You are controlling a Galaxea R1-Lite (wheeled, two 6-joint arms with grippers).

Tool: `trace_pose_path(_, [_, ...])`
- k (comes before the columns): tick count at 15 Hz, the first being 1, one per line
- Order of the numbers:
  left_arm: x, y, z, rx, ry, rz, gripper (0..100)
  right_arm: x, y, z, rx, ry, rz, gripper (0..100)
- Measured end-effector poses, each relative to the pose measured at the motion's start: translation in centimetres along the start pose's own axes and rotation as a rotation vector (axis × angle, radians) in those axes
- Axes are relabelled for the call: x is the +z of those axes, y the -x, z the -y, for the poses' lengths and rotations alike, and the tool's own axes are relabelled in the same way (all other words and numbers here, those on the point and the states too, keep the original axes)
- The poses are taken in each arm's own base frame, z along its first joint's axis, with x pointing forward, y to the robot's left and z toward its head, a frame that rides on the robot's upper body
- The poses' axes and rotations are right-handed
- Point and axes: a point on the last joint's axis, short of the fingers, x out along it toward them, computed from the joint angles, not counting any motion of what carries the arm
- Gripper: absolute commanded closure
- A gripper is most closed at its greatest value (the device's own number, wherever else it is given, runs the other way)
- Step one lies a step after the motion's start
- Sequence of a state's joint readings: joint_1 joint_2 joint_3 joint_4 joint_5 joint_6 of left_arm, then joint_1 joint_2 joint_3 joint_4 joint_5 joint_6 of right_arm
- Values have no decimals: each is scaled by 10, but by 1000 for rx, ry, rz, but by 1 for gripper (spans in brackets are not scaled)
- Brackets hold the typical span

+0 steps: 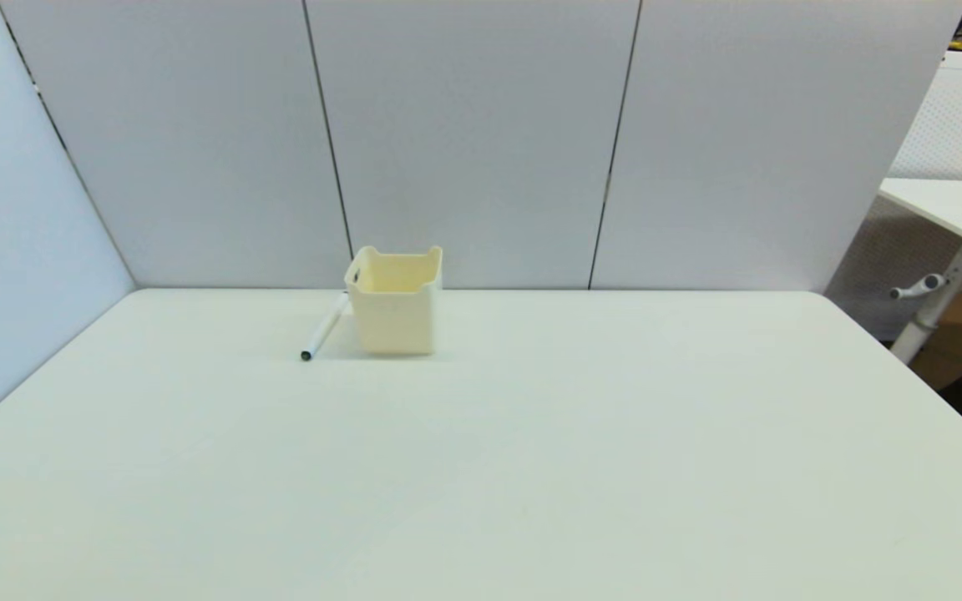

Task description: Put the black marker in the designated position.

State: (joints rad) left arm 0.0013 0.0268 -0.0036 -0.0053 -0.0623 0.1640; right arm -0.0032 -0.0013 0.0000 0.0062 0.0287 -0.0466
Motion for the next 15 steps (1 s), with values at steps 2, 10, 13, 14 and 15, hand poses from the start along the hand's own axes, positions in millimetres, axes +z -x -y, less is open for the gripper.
trace_pose_path(2, [-1, 1, 0, 6, 60, 12, 0, 0, 0, 0, -1, 0, 0, 0])
trace_pose_path(10, [-2, 2, -1, 60, 169, 20, 0, 0, 0, 0, 0, 0, 0, 0])
trace_pose_path(13, [-2, 2, -1, 60, 169, 20, 0, 0, 0, 0, 0, 2, 1, 0])
trace_pose_path(14, [-2, 2, -1, 60, 169, 20, 0, 0, 0, 0, 1, 10, 0, 0])
trace_pose_path(15, [-2, 2, -1, 61, 169, 20, 0, 0, 0, 0, 1, 12, 1, 0])
